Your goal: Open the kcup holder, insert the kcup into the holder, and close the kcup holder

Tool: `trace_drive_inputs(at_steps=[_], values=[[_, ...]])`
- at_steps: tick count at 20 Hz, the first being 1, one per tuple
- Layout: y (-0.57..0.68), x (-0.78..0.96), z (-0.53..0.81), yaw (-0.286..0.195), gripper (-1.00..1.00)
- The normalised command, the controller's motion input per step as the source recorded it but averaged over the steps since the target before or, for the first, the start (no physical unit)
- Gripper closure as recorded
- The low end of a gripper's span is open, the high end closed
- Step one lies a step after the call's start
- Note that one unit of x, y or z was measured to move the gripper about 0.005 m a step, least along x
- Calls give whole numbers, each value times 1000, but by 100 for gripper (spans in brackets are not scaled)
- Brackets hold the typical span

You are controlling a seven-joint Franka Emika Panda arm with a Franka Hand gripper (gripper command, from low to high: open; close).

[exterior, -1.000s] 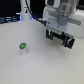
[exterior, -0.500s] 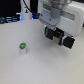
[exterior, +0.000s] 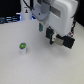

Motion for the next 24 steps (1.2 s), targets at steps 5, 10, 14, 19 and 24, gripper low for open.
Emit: trace_drive_inputs(at_steps=[5, 10, 14, 19, 24], values=[[-460, -372, -1, -225, -100], [-478, -340, -50, -224, -100], [-476, -314, -179, -227, -100], [-511, -331, -389, -224, -100], [-524, -309, -505, -233, -100]])
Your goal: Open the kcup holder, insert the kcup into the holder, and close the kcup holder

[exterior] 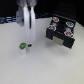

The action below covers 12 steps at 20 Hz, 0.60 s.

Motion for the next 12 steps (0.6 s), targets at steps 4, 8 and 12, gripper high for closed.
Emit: trace_drive_inputs(at_steps=[4, 8, 12], values=[[-443, -278, -518, -223, -100], [-203, -232, -430, -191, -100], [-44, -116, -285, -162, -100]])
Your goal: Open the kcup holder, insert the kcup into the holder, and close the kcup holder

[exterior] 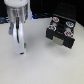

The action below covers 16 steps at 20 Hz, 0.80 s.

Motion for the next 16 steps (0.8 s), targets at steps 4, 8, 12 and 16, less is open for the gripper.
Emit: trace_drive_inputs(at_steps=[4, 8, 12, 16], values=[[-19, -31, -204, -153, -100], [-6, -40, -186, -156, -100], [-7, -71, -99, -137, -100], [3, -65, -6, -75, 100]])
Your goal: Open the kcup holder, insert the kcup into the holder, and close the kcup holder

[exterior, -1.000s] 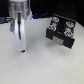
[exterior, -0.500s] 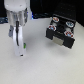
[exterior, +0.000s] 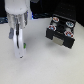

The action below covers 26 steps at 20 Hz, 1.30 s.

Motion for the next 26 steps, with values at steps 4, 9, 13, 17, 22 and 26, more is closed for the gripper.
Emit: trace_drive_inputs(at_steps=[4, 9, 13, 17, 22, 26], values=[[4, 5, 1, -13, 100], [10, 12, 12, 0, 100], [70, 22, 179, -10, 100], [232, 120, 714, -6, 100], [375, 194, 889, 6, 100], [513, 234, 850, 32, 100]])
